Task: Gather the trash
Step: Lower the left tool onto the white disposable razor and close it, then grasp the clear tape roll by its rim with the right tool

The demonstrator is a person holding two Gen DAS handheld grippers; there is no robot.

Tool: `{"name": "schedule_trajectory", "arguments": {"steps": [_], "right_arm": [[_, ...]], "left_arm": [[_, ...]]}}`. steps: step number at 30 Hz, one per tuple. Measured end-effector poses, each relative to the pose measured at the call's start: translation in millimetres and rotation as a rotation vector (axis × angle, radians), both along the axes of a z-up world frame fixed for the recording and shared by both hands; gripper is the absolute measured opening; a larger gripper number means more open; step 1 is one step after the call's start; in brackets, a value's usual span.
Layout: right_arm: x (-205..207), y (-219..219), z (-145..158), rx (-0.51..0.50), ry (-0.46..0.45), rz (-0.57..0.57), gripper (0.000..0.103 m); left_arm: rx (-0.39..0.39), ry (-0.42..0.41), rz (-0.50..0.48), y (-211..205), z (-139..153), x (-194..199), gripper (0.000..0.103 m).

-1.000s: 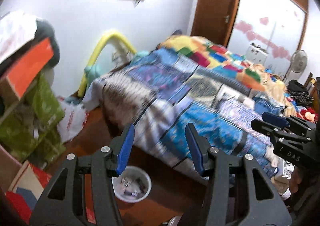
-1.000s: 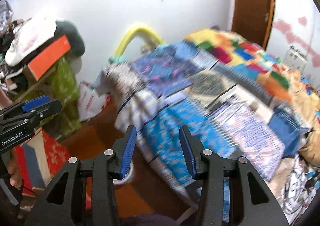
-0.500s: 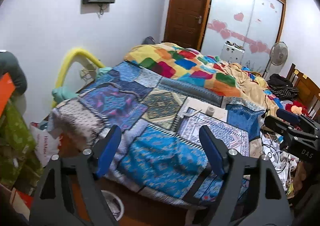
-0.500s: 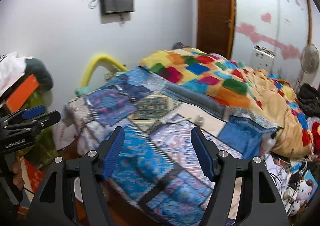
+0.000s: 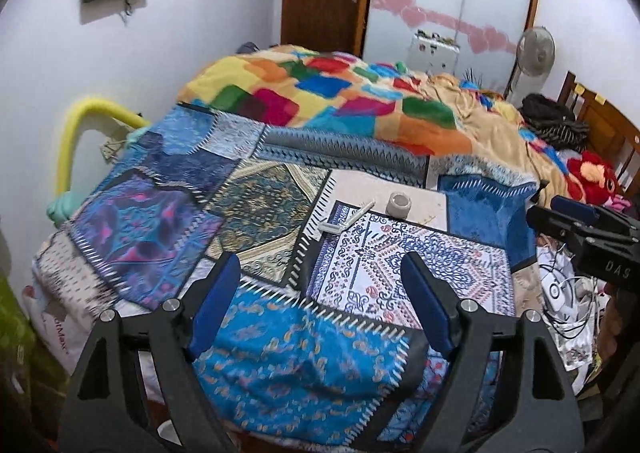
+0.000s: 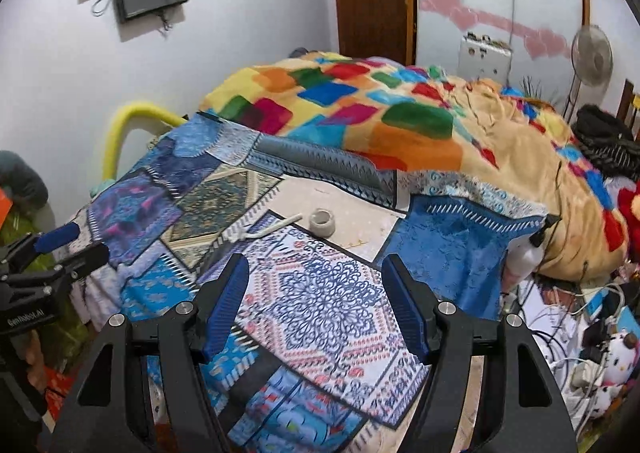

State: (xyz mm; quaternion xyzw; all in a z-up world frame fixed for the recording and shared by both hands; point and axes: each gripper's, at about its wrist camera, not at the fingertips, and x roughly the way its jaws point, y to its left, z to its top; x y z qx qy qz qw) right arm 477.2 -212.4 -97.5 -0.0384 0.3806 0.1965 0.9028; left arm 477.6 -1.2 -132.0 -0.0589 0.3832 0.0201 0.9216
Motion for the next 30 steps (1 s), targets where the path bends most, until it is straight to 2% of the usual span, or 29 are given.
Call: {"name": "schedule_trajectory", "arguments": {"steps": [7,13,14,19,22,26,29,30], "right_arm": [[48.1,10.4,-42.9,-0.013,0.061,0.009,0.065],[80.3,30.1,-81.8,-0.055,0.08,0.051,0.065],[85.9,33.5,-87.5,-0.062,0.083,0.059,0.065],[111.6,48.9,-110.9,-0.068,0.099,0.086,0.065],[123.9,56.1,-122.8,-0.087,0.104,0.086,0.064],[137.8,59.6,-132.8,-0.106,0.111,0.07,0.057],[145.1,59.3,-137.2,-0.088,0.133,0.063,0.055],[146.7,60.0,-138.8,-0.084,0.138,0.062,0.055]], "left_arm": [[-0.033,0.059,-0.02,0.0,-51.1,60.2,0.082],[-0.023,0.125,-0.044,-0.6,-100.3,107.1,0.08],[-0.027,0.133,-0.049,-0.7,-105.4,112.2,0.078],[-0.07,0.154,-0.072,-3.7,-127.2,133.4,0.049],[-0.105,0.156,-0.062,-4.4,-134.1,140.5,0.04],[-0.14,0.156,-0.036,-3.7,-140.0,148.0,0.039],[-0.156,0.163,-0.009,-2.5,-145.5,154.2,0.038],[-0.159,0.165,0.004,-1.3,-148.0,156.3,0.034]]}}
